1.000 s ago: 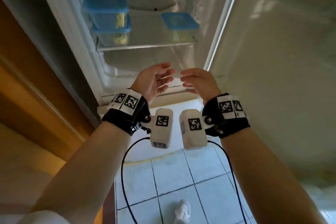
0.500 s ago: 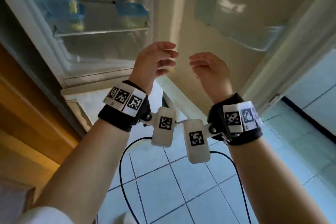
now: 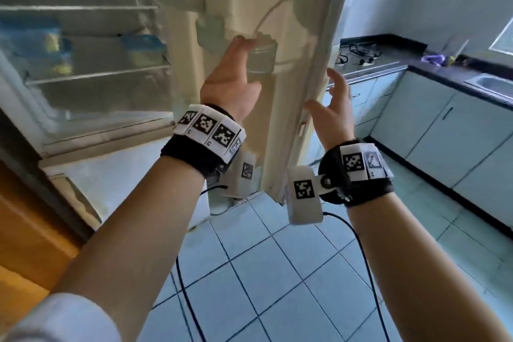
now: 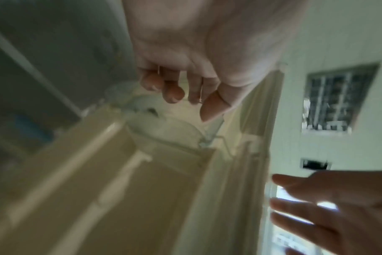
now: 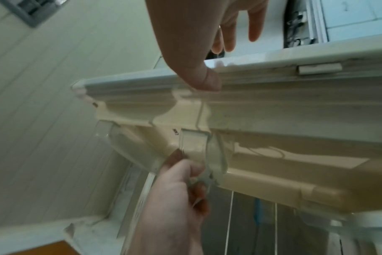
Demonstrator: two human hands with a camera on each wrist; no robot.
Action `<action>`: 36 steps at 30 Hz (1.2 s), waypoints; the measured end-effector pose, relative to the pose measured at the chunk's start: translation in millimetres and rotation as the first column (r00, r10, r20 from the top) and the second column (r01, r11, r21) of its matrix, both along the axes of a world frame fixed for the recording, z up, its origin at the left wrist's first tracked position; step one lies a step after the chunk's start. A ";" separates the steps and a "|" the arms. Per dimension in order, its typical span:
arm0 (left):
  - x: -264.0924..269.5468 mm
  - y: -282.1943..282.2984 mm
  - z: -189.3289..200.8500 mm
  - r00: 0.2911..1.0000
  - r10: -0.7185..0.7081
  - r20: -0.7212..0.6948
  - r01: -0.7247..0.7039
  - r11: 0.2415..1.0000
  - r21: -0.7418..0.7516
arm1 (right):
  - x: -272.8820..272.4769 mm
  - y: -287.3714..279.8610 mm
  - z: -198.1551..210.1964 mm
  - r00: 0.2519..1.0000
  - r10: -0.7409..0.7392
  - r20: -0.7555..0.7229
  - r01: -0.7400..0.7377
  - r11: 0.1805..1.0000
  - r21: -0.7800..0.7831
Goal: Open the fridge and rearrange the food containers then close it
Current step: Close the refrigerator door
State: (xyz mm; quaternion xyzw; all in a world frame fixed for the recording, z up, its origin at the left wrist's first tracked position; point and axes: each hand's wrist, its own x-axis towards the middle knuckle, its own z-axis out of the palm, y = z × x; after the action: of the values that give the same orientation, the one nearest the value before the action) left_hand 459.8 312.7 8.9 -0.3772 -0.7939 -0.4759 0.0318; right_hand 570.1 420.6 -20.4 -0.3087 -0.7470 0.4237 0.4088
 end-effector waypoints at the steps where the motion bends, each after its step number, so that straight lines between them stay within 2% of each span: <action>1: 0.0 -2.4 4.2 0.999 0.028 -0.020 -0.028 1.000 -0.013 | -0.4 1.4 -0.2 1.000 0.024 -0.013 -0.025 0.998 -0.056; 5: -8.4 -19.5 15.6 0.995 0.085 0.051 -0.086 0.996 0.011 | -6.2 -2.3 0.1 0.968 0.119 -0.222 -0.168 0.961 -0.221; 9: -26.1 -58.4 6.9 0.990 0.119 0.078 -0.126 0.988 0.092 | -26.8 -20.4 1.7 0.892 0.271 -0.362 -0.355 0.915 -0.190; 13: -59.9 -107.1 3.8 0.966 0.212 0.150 -0.233 0.962 0.141 | -69.6 -55.3 1.9 0.829 0.473 -0.298 -0.517 0.852 -0.087; 17: -108.2 -157.6 -0.6 0.948 0.194 0.251 -0.268 0.913 0.307 | -129.7 -95.8 4.8 0.721 0.652 -0.233 -0.678 0.734 -0.046; 22: -167.8 -199.7 1.0 0.889 0.251 0.383 -0.374 0.880 0.291 | -204.8 -130.1 6.4 0.675 0.723 -0.147 -0.724 0.687 0.060; 27: -230.4 -246.3 6.6 0.823 0.260 0.505 -0.451 0.840 0.302 | -291.9 -165.3 5.0 0.702 0.694 -0.161 -0.667 0.719 0.195; 31: -279.2 -281.5 5.4 0.801 0.305 0.515 -0.506 0.805 0.311 | -355.8 -188.7 -0.1 0.766 0.625 -0.150 -0.560 0.763 0.323; 36: -332.7 -310.6 -5.3 0.794 0.244 0.557 -0.484 0.808 0.335 | -415.6 -203.9 -3.1 0.792 0.610 -0.012 -0.557 0.731 0.394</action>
State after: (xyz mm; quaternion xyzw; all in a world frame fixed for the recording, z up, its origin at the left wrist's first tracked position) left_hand 127.1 2.1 3.6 -0.0607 -0.6979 -0.7135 0.0131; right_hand 154.5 216.7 -23.5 0.0553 -0.8411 0.4026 0.3569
